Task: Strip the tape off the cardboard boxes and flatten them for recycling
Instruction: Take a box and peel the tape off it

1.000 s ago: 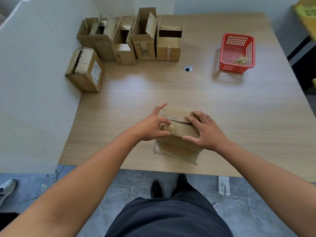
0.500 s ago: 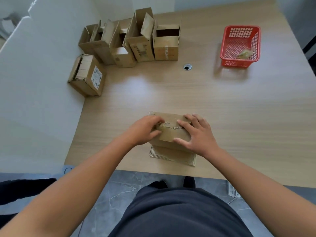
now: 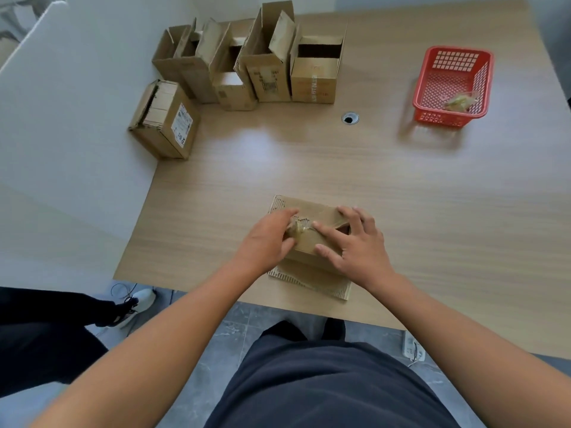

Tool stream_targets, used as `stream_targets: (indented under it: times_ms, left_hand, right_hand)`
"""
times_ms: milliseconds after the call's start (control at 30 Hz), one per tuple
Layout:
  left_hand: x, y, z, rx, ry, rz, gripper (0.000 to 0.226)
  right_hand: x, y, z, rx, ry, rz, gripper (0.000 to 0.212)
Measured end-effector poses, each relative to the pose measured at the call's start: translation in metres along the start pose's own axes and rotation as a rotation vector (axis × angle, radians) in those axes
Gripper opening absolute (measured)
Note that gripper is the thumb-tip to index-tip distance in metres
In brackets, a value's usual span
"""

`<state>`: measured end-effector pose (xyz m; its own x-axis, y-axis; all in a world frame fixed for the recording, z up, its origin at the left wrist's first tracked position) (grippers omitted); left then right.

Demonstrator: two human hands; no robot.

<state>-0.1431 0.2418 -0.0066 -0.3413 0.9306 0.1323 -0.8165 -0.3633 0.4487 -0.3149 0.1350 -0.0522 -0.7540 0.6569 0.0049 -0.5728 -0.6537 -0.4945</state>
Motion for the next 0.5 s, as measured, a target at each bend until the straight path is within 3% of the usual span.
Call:
stream_targets:
  times_ms: [67,133,233,367,500]
  left_hand:
    - [0.001,0.005,-0.009,0.093,-0.031,0.109,0.057]
    - [0.003,0.011,-0.016,0.134,0.022,0.138,0.040]
    - [0.004,0.007,-0.015,0.254,0.090,0.235,0.028]
    - [0.008,0.009,-0.015,0.286,0.037,0.243,0.030]
    - [0.007,0.015,-0.005,0.306,0.021,0.211,0.037]
  right_hand:
    - [0.000,-0.002,0.000,-0.028,0.029,-0.003,0.053]
    - [0.001,-0.002,0.000,-0.069,0.049,0.011,0.054]
    - [0.000,0.004,0.003,-0.171,-0.004,0.024,0.072]
    - [0.003,0.025,0.008,-0.276,-0.086,0.091,0.096]
    - [0.007,0.043,0.008,-0.330,-0.075,0.095,0.100]
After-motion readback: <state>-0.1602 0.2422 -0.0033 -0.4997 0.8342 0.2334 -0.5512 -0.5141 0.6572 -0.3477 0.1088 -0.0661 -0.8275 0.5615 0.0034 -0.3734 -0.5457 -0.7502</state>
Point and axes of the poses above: each hand's wrist, its own x-axis away from the middle knuckle, its own z-axis out of the back of the hand, y = z × x, the point moved 4 cm from there along -x, towards the middle knuckle, and after that the axes turned 5 degrees about -x, right-handed, at the moved point
